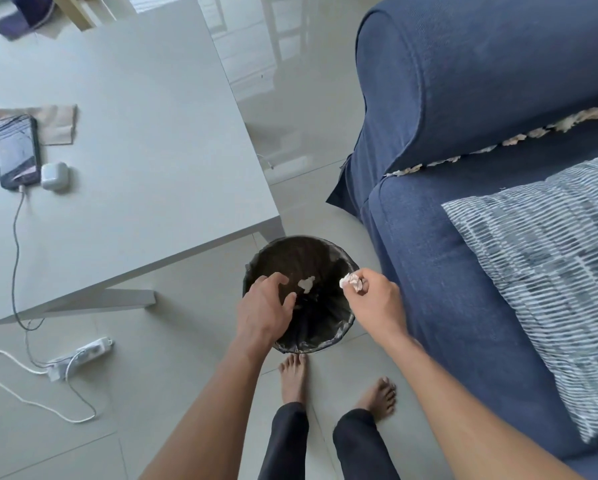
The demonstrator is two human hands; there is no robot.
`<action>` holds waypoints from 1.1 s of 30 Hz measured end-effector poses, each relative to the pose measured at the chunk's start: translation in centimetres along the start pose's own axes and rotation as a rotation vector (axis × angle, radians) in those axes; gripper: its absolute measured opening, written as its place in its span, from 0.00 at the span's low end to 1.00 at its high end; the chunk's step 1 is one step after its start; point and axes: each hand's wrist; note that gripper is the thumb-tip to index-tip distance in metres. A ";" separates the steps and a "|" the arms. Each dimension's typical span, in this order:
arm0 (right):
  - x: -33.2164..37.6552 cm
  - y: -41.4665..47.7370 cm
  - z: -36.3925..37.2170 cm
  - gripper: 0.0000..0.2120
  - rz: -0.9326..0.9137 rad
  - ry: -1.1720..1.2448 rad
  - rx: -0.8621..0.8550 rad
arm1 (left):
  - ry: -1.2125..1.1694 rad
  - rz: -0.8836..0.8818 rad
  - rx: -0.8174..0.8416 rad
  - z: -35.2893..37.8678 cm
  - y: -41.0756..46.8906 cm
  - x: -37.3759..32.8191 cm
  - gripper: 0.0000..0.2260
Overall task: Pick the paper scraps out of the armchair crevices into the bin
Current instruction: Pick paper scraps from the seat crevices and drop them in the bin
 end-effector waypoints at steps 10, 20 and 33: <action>1.3 -0.3 2.4 0.07 0.032 -0.010 0.081 | 0.001 -0.009 0.001 0.2 -0.7 1.4 0.15; 1.3 -0.3 3.6 0.15 0.087 -0.020 0.160 | 0.022 -0.022 0.014 -0.3 -0.3 1.7 0.15; 1.4 1.5 -3.1 0.18 -0.102 -0.139 0.014 | -0.010 0.036 0.000 -2.6 2.5 -0.6 0.15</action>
Point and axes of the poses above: each hand's wrist, its own y-axis towards the middle knuckle, its own z-axis out of the palm, x = y × z, and after that the axes turned 6 degrees about z, right-handed
